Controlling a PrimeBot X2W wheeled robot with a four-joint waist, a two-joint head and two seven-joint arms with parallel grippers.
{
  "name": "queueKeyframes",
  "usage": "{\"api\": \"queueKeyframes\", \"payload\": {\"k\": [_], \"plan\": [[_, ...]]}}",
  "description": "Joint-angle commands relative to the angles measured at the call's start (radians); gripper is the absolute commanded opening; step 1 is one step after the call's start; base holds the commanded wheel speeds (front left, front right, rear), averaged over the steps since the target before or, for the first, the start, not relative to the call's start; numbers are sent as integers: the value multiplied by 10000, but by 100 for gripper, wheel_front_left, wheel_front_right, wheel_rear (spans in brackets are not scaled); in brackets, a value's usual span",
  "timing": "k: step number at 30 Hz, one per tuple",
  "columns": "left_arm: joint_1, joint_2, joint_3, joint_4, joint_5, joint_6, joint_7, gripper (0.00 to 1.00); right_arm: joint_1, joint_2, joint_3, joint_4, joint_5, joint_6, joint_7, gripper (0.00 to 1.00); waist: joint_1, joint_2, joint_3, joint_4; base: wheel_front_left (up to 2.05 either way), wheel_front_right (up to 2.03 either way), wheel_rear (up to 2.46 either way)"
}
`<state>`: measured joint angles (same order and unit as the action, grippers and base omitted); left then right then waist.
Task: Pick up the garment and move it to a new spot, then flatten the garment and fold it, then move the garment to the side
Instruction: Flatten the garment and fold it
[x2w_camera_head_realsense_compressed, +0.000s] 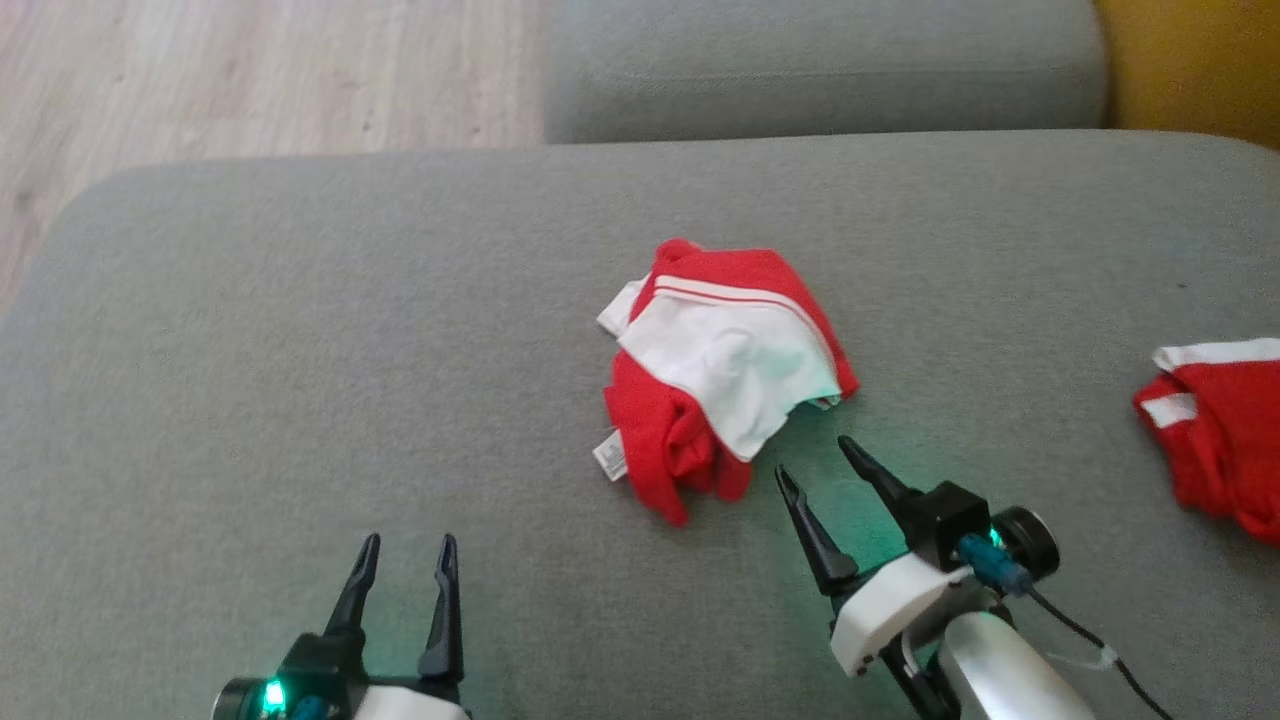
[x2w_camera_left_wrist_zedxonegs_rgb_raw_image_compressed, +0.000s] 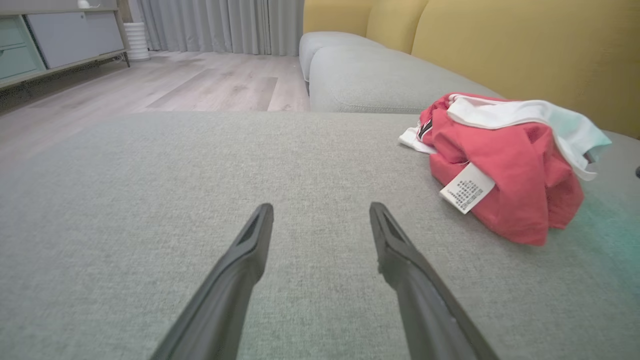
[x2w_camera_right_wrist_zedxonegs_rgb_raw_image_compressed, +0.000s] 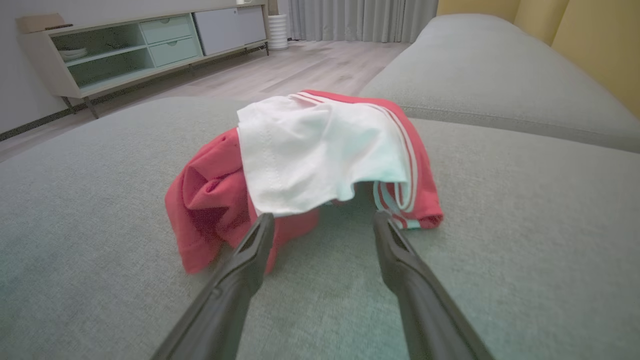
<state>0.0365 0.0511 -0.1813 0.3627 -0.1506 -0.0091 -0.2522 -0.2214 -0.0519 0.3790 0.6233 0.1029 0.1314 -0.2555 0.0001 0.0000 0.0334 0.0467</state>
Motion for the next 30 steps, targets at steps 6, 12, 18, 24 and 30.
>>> {"api": "queueKeyframes", "payload": {"k": [6,12,18,24,30], "plan": [[-649,-7,186,-110,-151,61,-95,100,-699,17,154,-88,-297,-7,-63,100,-1,0,455,601,0,0,0],[-761,-8,123,-75,-232,63,-95,100,-943,17,247,-164,-260,-7,-63,100,-1,0,688,852,0,0,0],[-959,-8,-28,-107,-457,92,-95,100,-1179,17,137,65,-497,-7,-63,100,-1,0,869,1006,0,0,0],[-1091,-8,-100,-139,-531,125,-95,100,-1327,17,71,95,-498,-7,-63,100,-1,0,956,1067,0,0,0],[-1076,-8,-60,-119,-533,108,-95,100,-1362,17,-206,125,-458,-7,-63,100,-1,0,949,1038,0,0,0]]}}
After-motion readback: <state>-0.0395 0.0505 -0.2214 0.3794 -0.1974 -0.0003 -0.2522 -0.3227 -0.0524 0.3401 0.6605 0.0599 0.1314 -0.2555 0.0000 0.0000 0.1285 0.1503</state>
